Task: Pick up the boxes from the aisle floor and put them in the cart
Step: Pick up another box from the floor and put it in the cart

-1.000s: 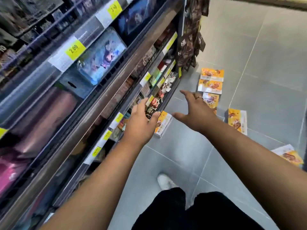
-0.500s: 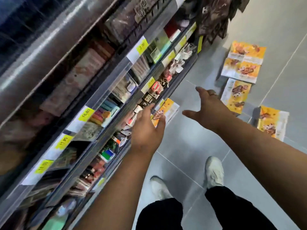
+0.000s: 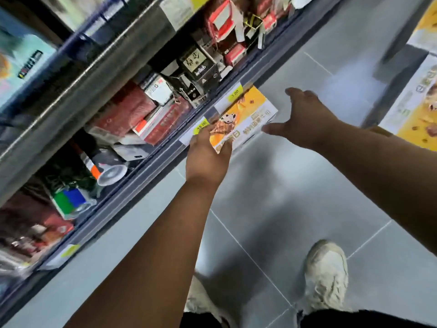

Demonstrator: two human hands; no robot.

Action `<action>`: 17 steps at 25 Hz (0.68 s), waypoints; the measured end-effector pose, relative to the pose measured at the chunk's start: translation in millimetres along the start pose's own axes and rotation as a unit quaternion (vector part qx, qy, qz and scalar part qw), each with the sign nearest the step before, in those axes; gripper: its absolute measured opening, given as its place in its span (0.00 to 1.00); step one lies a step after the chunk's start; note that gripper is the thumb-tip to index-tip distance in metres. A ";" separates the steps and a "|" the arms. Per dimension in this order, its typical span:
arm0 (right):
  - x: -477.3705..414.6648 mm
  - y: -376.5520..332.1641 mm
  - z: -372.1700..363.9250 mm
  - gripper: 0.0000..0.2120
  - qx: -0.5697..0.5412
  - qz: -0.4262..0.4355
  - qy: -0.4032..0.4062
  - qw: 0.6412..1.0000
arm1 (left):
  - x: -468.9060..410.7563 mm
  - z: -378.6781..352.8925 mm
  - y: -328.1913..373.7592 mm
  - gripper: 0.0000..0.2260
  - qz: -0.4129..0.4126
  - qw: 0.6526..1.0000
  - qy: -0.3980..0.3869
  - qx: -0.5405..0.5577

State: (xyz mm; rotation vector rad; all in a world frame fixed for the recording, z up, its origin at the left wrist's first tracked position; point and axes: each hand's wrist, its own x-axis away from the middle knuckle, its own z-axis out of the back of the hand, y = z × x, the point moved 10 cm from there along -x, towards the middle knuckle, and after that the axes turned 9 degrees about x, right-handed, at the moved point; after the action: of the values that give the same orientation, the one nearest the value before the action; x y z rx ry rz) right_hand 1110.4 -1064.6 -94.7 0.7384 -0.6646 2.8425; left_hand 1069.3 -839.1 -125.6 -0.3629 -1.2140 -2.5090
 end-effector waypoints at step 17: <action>-124.1 72.0 -135.5 0.65 0.105 0.054 -0.094 0.989 | -27.9 -99.3 -121.5 0.45 0.163 0.985 -0.050 -0.011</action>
State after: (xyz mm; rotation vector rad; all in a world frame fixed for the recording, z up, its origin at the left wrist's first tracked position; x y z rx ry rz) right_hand 1143.5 -1070.3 -289.2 1.0437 -0.4434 2.9995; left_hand 1038.1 -841.9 -281.9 -0.6443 -1.0635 -2.2453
